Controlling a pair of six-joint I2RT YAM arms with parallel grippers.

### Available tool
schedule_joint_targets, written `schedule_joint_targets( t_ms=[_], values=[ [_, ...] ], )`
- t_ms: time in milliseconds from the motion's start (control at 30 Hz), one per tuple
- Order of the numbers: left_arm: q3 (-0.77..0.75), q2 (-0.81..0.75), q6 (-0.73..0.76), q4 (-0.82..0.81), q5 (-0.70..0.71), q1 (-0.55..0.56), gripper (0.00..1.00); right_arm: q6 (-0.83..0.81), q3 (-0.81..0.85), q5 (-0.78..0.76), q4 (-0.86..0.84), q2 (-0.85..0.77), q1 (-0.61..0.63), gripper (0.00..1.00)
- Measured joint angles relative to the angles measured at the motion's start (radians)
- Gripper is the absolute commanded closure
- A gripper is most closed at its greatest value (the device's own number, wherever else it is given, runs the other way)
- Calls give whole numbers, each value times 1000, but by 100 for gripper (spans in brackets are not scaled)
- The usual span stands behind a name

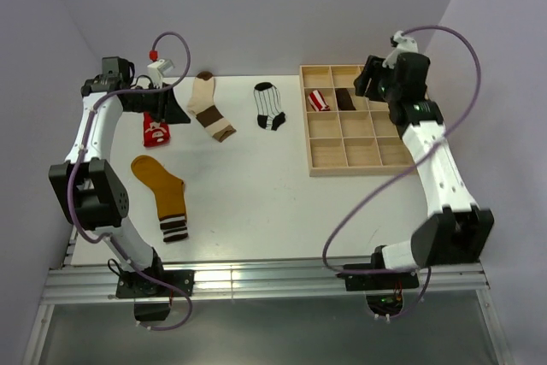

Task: Roll the socks
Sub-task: Reset both arms

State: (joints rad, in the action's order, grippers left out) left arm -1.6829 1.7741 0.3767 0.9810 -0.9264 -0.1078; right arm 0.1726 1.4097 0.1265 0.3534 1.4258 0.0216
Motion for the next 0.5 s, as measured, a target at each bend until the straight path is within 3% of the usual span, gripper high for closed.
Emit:
schedule_joint_targets(
  t_ms=[267,500],
  values=[
    [93,-115,-47,-84,0,2,65,90,-367,-22,-69,-463,0,29],
    [104,-115,-49,-92,0,9,66,126,-486,-46,-76,-558,0,29]
  ],
)
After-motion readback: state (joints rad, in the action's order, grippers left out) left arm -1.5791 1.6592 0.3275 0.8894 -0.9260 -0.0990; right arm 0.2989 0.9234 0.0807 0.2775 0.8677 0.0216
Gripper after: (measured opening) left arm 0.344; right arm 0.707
